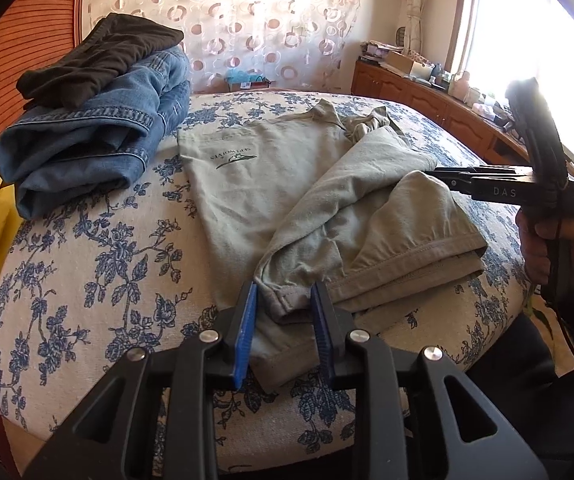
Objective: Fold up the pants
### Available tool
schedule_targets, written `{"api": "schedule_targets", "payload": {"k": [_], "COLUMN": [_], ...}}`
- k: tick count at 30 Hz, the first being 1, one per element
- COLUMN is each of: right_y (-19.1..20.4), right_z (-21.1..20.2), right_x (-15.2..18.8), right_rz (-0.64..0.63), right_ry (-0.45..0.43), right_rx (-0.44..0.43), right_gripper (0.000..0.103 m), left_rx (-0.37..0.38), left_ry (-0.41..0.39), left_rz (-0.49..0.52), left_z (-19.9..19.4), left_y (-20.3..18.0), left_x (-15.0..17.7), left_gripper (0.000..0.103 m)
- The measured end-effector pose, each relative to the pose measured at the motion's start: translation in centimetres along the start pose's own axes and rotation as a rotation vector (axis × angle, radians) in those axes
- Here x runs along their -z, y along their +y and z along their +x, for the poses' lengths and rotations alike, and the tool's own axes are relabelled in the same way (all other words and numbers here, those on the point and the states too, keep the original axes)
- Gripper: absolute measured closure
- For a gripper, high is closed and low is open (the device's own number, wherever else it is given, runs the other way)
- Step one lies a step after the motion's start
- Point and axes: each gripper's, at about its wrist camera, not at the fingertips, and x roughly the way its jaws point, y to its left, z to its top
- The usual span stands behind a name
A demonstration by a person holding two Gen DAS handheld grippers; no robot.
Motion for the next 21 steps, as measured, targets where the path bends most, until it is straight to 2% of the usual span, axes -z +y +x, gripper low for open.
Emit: {"api": "schedule_targets", "payload": {"k": [6, 10, 14, 15, 17, 19, 21], "right_y": [0.4, 0.3, 0.5, 0.5, 0.3, 0.2, 0.0], "right_z": [-0.2, 0.5, 0.0, -0.1, -0.2, -0.1, 0.0], "right_x": [-0.7, -1.5, -1.6, -1.7, -1.9, -2.1, -2.3], "right_rz": [-0.046, -0.050, -0.076, -0.076, -0.079, -0.090, -0.091], "right_ry": [-0.008, 0.007, -0.017, -0.026, -0.029, -0.025, -0.019], "right_rx": [0.053, 0.058, 0.071, 0.067, 0.055, 0.041, 0.009], "right_gripper": [0.065, 0.065, 0.065, 0.067, 0.077, 0.093, 0.097], "left_rx": [0.017, 0.025, 0.024, 0.023, 0.024, 0.026, 0.028], "left_ry": [-0.014, -0.030, -0.038, -0.039, -0.041, -0.044, -0.048], "left_rz": [0.005, 0.003, 0.010, 0.010, 0.009, 0.011, 0.023], "left_z": [-0.1, -0.6, -0.8, -0.9, -0.9, -1.0, -1.2], "left_y": [0.0, 0.1, -0.1, -0.1, -0.1, -0.3, -0.6], "left_x": [0.2, 0.2, 0.1, 0.1, 0.0, -0.1, -0.1], "left_gripper": [0.081, 0.083, 0.086, 0.087, 0.089, 0.092, 0.093]}}
